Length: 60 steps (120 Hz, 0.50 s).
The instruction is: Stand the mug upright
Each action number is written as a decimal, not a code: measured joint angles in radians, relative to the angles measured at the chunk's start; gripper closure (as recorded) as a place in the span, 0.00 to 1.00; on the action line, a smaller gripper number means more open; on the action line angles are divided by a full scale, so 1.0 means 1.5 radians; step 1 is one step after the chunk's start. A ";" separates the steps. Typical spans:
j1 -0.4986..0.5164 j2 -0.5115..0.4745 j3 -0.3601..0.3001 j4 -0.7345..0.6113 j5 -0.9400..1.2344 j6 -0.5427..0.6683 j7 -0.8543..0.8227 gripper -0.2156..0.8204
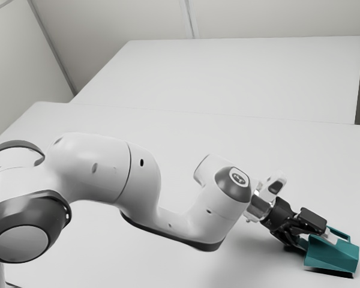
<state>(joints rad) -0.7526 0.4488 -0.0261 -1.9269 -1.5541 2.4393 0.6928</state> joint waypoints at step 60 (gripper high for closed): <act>-0.002 0.000 0.000 0.005 -0.017 -0.006 0.038 0.55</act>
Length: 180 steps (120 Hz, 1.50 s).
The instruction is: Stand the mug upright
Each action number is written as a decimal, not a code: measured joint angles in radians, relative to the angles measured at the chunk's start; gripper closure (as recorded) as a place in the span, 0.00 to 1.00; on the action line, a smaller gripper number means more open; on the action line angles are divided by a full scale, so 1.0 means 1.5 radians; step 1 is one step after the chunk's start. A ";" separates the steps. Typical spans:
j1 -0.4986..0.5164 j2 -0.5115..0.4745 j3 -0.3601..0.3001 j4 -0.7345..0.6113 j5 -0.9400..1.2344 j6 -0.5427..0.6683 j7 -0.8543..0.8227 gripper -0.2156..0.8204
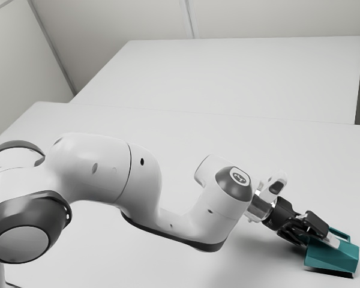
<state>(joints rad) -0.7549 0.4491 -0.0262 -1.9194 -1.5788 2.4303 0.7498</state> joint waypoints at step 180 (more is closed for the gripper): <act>0.286 -0.331 0.009 -0.123 0.817 -0.132 -0.182 0.93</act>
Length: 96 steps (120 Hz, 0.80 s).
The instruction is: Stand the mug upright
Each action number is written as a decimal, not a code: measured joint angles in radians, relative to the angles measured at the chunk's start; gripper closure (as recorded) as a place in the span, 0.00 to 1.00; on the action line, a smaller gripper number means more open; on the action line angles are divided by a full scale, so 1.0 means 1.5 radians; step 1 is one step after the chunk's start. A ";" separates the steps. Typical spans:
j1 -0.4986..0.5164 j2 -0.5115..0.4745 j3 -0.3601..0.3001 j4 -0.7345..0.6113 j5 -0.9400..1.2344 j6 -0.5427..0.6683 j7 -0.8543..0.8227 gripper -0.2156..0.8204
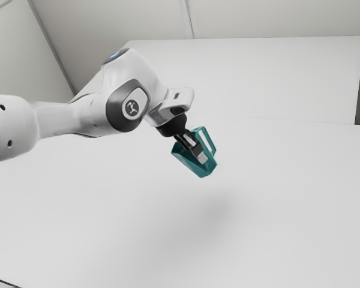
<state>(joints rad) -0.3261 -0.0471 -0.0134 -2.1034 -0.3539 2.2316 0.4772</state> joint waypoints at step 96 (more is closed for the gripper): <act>0.148 0.031 -0.002 -0.101 0.280 0.046 -0.132 0.93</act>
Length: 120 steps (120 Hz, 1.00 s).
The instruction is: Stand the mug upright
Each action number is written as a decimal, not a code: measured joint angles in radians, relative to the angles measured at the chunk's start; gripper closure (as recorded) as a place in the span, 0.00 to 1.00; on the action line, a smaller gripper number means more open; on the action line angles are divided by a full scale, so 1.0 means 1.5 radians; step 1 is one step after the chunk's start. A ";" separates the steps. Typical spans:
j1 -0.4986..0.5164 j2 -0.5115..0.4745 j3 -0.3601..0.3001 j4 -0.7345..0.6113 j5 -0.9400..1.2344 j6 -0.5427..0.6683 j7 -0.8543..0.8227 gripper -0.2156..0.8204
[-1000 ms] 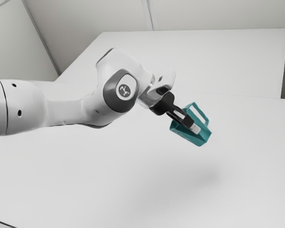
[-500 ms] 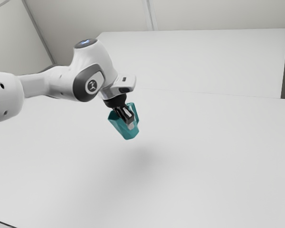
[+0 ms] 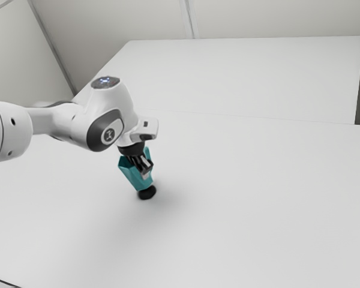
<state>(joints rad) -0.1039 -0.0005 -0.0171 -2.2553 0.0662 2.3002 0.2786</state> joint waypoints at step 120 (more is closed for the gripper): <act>-0.052 0.029 0.002 -0.022 0.022 0.072 -0.048 0.93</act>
<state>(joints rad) -0.1819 0.0428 -0.0146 -2.2889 0.0988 2.4080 0.2065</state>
